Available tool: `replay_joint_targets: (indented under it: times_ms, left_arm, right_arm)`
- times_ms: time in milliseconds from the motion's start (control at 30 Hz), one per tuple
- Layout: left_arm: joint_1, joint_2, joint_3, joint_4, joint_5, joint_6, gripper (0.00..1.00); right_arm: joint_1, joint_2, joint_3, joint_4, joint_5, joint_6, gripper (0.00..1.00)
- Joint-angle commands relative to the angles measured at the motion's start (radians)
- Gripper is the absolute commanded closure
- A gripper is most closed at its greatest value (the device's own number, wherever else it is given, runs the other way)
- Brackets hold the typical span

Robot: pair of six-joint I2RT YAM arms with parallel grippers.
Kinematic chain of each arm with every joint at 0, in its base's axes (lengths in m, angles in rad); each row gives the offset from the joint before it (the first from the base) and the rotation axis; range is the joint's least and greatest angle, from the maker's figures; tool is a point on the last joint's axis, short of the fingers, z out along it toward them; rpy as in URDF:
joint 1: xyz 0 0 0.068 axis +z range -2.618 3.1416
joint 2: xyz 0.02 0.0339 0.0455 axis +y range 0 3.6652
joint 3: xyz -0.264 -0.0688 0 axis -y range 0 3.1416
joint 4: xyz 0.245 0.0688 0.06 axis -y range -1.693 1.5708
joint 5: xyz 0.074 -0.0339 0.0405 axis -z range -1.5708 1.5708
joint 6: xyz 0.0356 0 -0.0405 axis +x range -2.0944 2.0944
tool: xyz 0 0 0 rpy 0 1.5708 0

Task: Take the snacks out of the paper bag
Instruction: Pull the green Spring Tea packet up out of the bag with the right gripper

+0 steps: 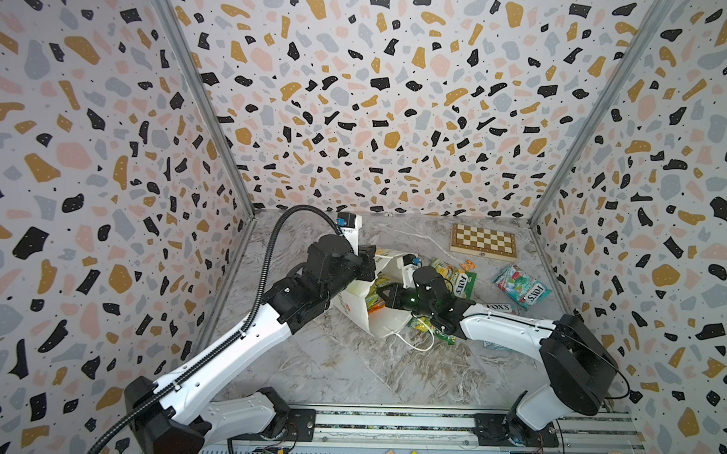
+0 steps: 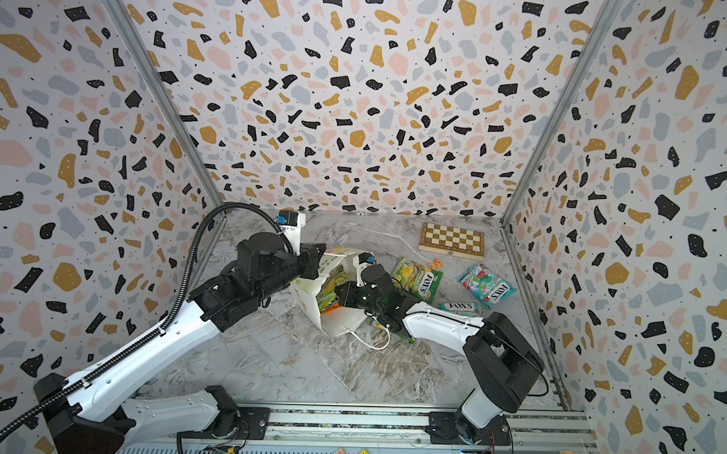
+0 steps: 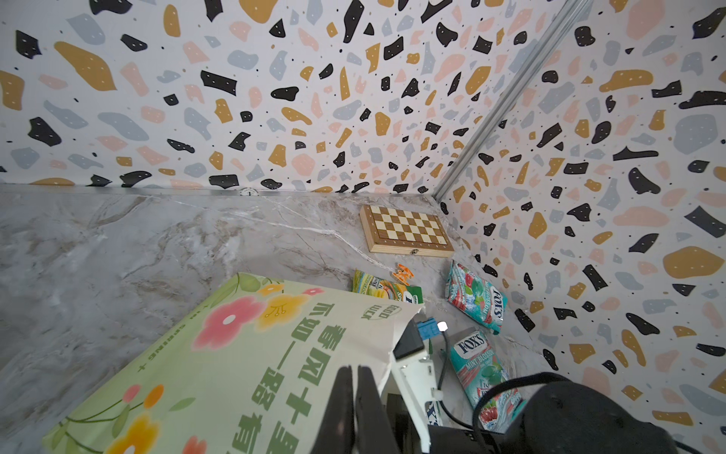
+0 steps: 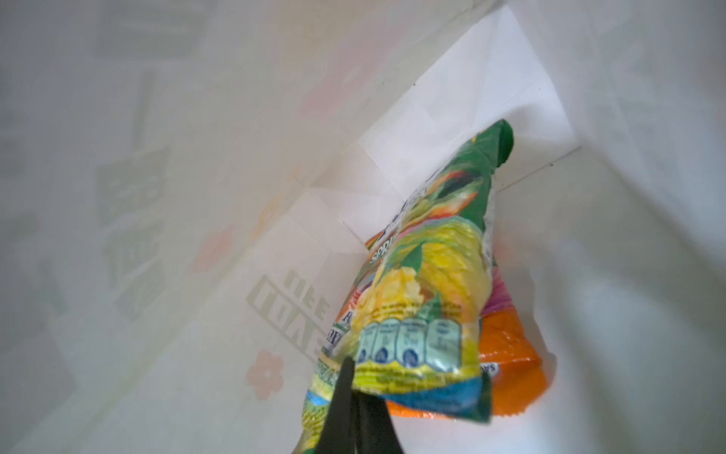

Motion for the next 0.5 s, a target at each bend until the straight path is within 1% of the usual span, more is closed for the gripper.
replay_joint_targets:
  times_ms: [0, 467]
  left_arm:
    - [-0.003, -0.02, 0.014, 0.007, -0.068, -0.006, 1.0]
    - [-0.002, 0.016, 0.043, -0.046, -0.184, -0.044, 1.0]
  right_arm:
    - [-0.005, -0.076, 0.022, -0.051, -0.001, -0.078, 1.0]
    - [-0.015, -0.214, 0.114, -0.156, -0.13, -0.217, 1.0]
